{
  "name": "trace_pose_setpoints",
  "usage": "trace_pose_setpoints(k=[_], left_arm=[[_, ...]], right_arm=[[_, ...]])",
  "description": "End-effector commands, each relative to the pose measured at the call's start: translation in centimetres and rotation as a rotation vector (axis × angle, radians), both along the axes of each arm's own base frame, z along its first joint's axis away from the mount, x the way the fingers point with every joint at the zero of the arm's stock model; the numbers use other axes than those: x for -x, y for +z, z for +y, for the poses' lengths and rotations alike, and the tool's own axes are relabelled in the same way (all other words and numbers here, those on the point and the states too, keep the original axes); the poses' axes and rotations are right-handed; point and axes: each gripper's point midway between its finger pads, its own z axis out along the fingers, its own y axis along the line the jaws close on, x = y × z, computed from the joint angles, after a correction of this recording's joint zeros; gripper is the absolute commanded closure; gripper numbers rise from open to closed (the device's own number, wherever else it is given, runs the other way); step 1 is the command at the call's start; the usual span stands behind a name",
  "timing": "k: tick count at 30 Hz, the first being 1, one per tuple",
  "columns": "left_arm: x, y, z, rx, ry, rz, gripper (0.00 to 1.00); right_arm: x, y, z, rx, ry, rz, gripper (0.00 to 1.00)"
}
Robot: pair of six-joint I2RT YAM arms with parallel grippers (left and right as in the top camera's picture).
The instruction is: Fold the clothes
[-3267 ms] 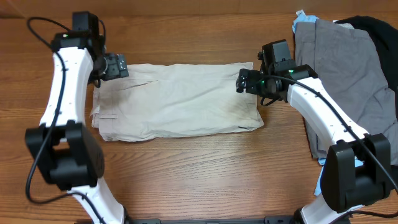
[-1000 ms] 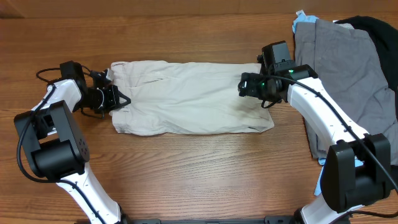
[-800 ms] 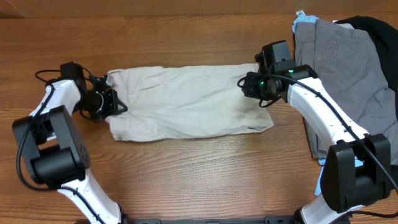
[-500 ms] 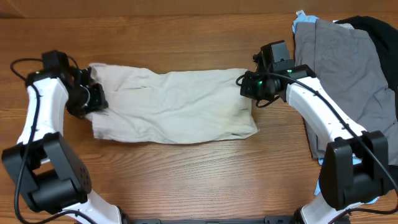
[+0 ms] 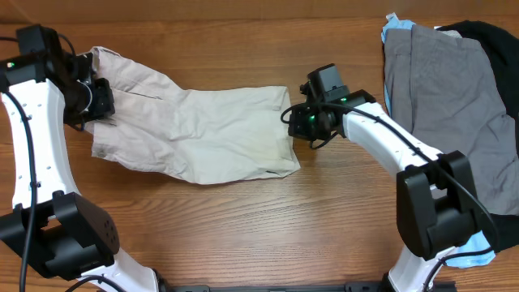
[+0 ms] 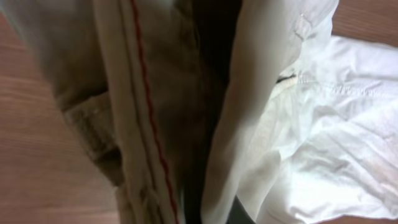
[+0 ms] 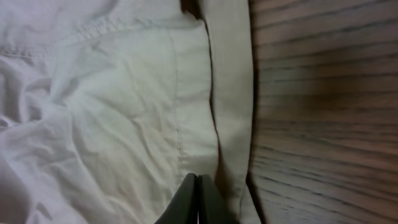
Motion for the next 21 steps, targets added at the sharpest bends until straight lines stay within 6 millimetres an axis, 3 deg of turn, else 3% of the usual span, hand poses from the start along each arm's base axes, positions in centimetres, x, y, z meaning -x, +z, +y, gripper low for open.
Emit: trace_pose_setpoints(k=[1, 4, 9, 14, 21], left_arm=[[0.2, 4.3, 1.4, -0.083, 0.029, -0.072, 0.96], [0.1, 4.9, 0.8, -0.067, 0.018, -0.084, 0.96], [-0.5, 5.0, -1.5, -0.042, -0.040, -0.093, 0.96], [-1.3, 5.1, -5.2, -0.037, -0.127, -0.102, 0.96], [-2.4, 5.4, -11.0, -0.021, -0.230, -0.135, 0.96]], right_arm=[[-0.2, 0.0, 2.3, -0.063, -0.002, 0.011, 0.96], [-0.4, 0.8, 3.8, -0.126, 0.019, -0.009, 0.96], [-1.0, 1.2, 4.3, -0.161, -0.025, -0.006, 0.96], [-0.7, 1.2, 5.0, -0.196, -0.056, 0.033, 0.96], [0.5, -0.8, 6.3, -0.256, -0.072, 0.159, 0.96]])
